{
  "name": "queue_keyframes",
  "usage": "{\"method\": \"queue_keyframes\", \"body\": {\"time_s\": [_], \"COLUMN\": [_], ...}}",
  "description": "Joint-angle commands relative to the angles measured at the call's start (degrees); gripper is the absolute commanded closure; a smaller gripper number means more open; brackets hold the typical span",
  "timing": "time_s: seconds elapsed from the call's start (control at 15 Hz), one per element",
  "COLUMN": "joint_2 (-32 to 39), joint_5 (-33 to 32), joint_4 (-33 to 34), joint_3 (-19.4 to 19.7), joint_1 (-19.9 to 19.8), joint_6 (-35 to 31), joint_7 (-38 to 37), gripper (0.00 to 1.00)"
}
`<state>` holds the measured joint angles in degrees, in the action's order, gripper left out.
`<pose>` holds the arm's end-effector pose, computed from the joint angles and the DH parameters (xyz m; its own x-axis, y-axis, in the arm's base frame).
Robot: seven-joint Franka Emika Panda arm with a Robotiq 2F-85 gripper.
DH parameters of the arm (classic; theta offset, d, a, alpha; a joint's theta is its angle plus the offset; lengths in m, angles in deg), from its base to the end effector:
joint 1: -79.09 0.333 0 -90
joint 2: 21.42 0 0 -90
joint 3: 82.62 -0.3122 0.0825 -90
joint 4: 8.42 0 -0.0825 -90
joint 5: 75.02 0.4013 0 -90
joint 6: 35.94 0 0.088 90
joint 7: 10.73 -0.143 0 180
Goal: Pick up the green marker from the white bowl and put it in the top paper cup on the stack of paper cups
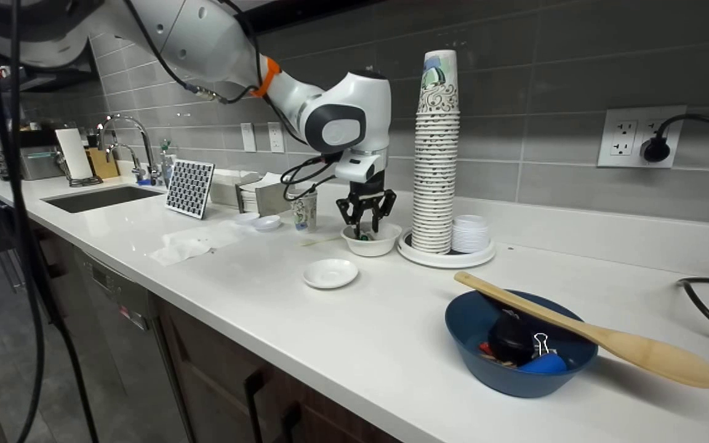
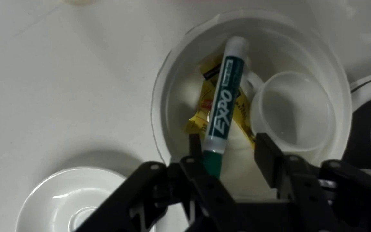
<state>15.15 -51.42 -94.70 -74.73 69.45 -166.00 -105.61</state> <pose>0.7176 -0.1897 0.2610 -0.5377 -0.7990 -0.2693 -0.8137 0.5754 -0.0828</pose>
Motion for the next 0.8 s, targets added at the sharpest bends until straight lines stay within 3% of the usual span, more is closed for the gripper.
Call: {"method": "queue_keyframes", "body": {"time_s": [0.0,0.13,0.2,0.33,0.4,0.47,0.73], "joint_2": [1.72,2.36,2.65,2.82,2.84,2.78,-0.28], "joint_5": [-0.54,-0.61,-0.47,-0.35,-0.48,-0.66,-2.51], "joint_4": [2.29,2.55,2.67,2.57,2.66,2.66,0.56], "joint_3": [0.13,0.24,0.15,0.08,0.15,0.29,0.75], "joint_1": [-0.05,-0.01,-0.08,-0.01,0.04,0.12,1.03], "joint_6": [1.67,1.58,1.38,0.62,0.60,0.48,0.37], "joint_7": [-2.36,-2.92,-2.97,-3.21,-3.40,-3.64,-2.67], "gripper": [0.53,0.63,0.83,0.88,0.96,0.99,0.95]}}
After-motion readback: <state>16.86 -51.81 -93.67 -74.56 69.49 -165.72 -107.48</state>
